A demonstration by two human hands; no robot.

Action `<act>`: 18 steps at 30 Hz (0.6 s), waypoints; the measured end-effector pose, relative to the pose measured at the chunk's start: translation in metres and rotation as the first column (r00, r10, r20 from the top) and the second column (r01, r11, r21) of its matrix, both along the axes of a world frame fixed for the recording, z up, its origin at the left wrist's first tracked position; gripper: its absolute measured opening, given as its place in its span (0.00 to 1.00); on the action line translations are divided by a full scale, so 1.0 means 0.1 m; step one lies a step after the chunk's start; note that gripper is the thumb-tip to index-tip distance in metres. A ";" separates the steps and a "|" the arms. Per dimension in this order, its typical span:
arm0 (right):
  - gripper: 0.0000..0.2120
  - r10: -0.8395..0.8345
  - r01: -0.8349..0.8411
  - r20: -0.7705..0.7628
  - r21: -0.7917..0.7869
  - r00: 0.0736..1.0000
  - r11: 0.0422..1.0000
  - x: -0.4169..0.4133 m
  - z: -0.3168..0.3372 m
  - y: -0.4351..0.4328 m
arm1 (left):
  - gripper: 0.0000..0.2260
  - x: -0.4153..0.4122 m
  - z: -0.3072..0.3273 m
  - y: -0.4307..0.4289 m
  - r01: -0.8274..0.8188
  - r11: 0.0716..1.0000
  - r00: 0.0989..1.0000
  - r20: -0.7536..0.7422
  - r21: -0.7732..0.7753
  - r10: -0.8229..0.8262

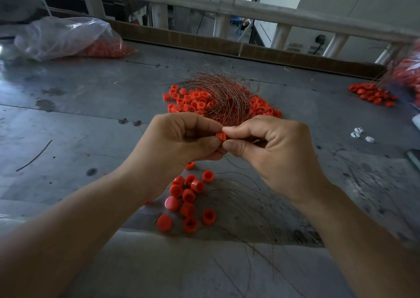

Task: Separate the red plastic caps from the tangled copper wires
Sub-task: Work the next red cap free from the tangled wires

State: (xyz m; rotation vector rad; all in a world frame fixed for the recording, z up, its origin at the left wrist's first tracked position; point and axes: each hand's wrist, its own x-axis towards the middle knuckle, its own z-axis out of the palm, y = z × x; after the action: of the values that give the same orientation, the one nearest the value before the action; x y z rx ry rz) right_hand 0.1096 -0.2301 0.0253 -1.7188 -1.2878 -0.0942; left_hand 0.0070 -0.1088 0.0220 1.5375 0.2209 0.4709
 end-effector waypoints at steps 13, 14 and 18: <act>0.09 -0.018 0.014 0.159 0.030 0.987 0.999 -0.04 -0.01 -0.01 | 0.07 -0.03 -0.01 0.00 -0.001 1.000 1.000 -0.006 -0.025 0.001; 0.09 -0.017 0.012 0.134 0.036 0.991 0.999 -0.04 -0.01 -0.01 | 0.06 -0.03 -0.01 0.01 0.019 0.997 1.000 -0.012 -0.073 -0.020; 0.09 -0.001 0.000 0.033 0.043 0.999 0.999 -0.05 -0.01 -0.02 | 0.08 -0.03 0.00 0.01 0.069 0.985 0.997 -0.009 -0.156 -0.071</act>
State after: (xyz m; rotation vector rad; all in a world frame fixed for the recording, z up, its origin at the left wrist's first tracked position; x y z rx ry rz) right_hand 0.1051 -0.2320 0.0245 -1.6875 -1.3004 -0.1495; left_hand 0.0038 -0.1079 0.0217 1.3910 0.2092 0.3785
